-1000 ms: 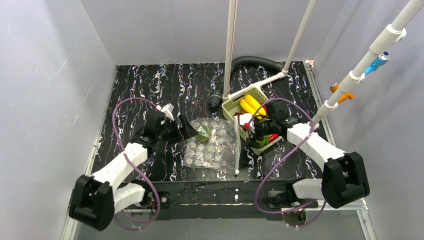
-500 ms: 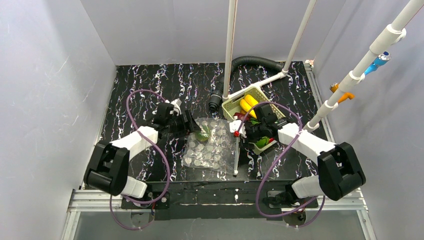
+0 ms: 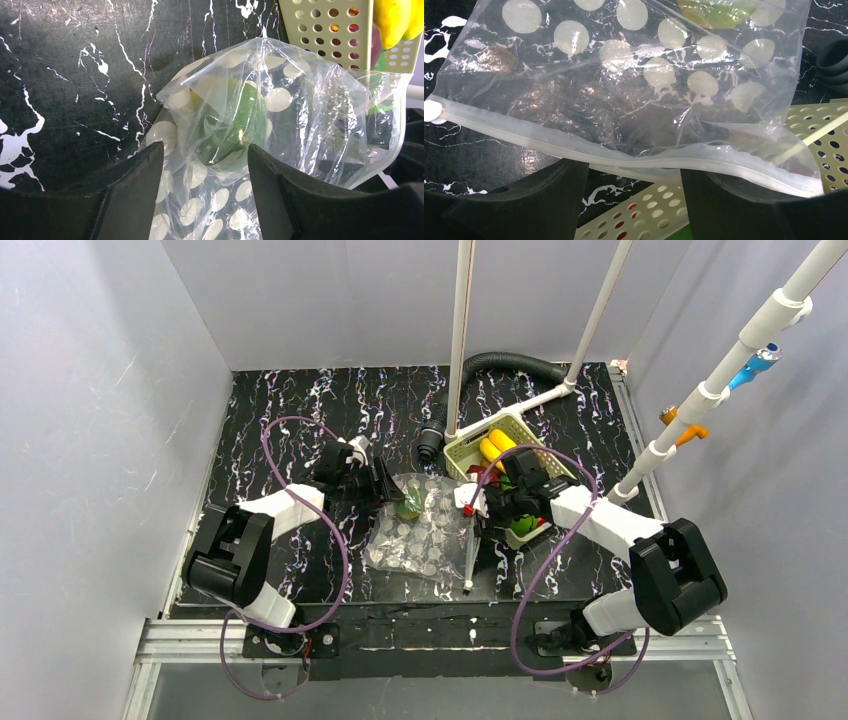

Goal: Open the zip-top bag and remove the fake food
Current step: Pick up the fake fruit from the zipper food storage bag.

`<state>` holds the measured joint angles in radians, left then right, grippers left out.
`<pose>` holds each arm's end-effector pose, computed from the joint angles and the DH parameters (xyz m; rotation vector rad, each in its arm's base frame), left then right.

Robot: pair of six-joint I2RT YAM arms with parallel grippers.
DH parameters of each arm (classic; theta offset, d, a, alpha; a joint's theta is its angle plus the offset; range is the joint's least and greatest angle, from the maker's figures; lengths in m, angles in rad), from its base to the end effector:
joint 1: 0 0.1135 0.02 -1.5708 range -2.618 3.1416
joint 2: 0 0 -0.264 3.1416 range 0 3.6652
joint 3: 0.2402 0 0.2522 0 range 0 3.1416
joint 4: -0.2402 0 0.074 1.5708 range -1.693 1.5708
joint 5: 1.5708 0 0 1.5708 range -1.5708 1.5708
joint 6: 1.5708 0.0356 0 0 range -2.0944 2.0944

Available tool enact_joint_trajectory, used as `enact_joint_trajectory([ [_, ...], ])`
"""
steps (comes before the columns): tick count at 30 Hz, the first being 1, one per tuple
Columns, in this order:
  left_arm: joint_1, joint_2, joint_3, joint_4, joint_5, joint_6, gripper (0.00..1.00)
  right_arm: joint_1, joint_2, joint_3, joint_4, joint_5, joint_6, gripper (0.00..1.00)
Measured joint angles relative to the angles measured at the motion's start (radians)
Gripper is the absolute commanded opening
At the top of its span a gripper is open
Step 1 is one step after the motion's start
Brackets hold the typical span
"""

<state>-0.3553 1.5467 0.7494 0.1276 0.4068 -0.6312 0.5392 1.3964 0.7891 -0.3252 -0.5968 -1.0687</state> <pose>0.2870 -0.1215 0.1778 -0.0910 2.3625 -0.9662 0.2225 0.1564 0.1999 -1.8475 1.4504 0.4917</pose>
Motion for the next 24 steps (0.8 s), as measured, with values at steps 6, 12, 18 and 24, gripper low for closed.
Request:
enact_joint_trajectory([
  [6, 0.001, 0.003, 0.0, 0.03, 0.001, -0.017, 0.74, 0.006, 0.011, 0.0, 0.014, 0.0, 0.019, 0.72],
  [12, 0.012, 0.003, 0.001, 0.059, -0.001, -0.041, 0.73, 0.011, 0.019, 0.0, 0.02, 0.0, 0.037, 0.72],
  [18, 0.013, 0.057, 0.048, 0.059, -0.03, -0.054, 0.62, 0.012, 0.027, 0.0, 0.031, -0.001, 0.049, 0.72],
  [24, 0.014, 0.118, 0.08, 0.085, -0.011, -0.067, 0.25, 0.013, 0.033, 0.002, 0.04, -0.001, 0.052, 0.72],
])
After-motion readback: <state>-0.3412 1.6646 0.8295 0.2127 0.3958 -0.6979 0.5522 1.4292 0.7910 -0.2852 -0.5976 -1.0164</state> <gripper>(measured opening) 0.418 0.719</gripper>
